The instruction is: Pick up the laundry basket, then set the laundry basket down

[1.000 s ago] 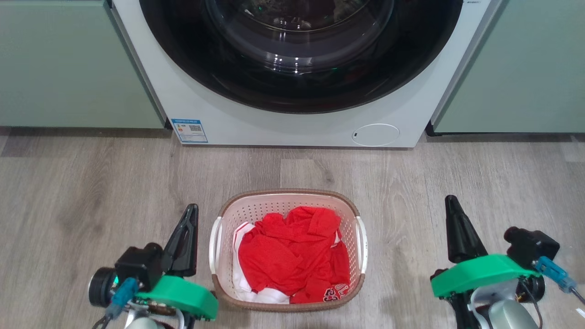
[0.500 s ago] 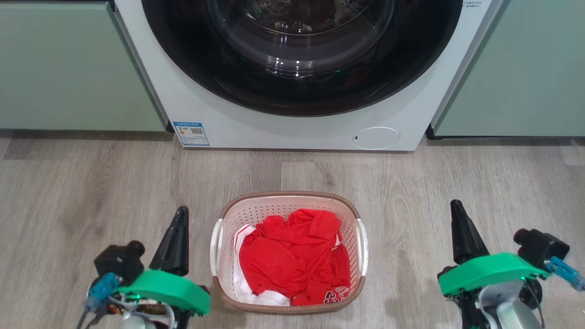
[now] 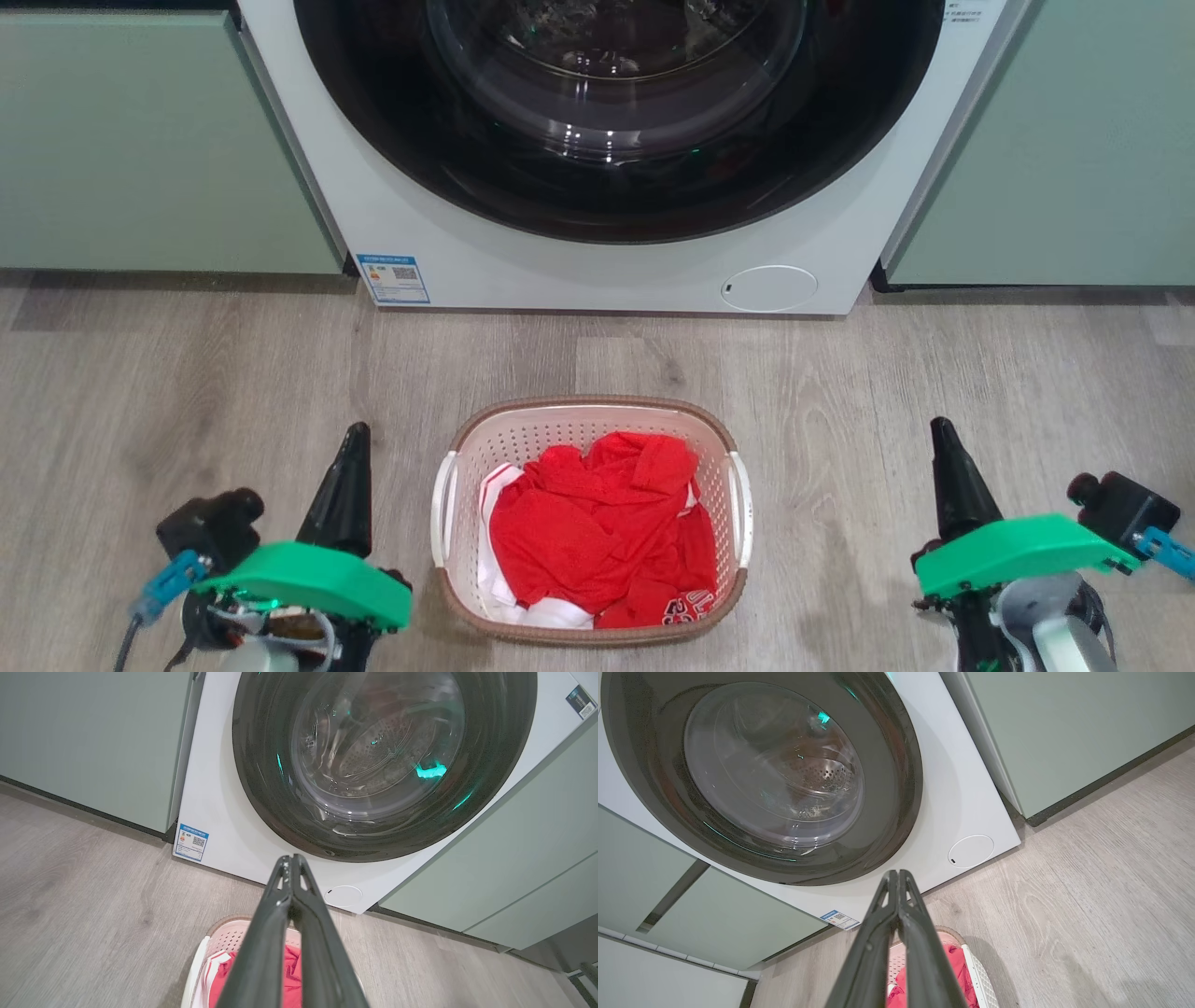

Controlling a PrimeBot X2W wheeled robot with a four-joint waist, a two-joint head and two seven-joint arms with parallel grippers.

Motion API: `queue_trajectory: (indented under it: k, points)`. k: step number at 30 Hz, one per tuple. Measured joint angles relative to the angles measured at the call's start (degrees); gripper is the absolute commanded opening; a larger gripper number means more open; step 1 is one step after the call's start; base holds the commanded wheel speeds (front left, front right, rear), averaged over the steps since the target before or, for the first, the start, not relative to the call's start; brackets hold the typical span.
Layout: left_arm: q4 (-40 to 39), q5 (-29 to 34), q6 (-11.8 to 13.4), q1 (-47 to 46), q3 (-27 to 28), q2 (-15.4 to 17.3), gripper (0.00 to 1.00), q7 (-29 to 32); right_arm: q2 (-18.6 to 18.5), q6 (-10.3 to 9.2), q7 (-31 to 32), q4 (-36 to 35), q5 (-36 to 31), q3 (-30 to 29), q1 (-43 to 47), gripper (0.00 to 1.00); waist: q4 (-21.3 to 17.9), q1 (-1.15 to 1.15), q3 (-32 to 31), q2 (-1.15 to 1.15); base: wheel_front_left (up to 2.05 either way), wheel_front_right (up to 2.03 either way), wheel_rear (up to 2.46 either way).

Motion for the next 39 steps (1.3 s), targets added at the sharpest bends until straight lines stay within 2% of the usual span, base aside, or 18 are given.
queue_trajectory:
  k: [39]
  points:
    - [3.2,-27.5,-1.2,-2.0,5.0,0.1,0.0,6.1,-0.3,0.0,5.8,3.0,21.4,-4.1,-1.2,0.0,0.4,0.0,-1.7,0.0,0.0,0.0,0.0]
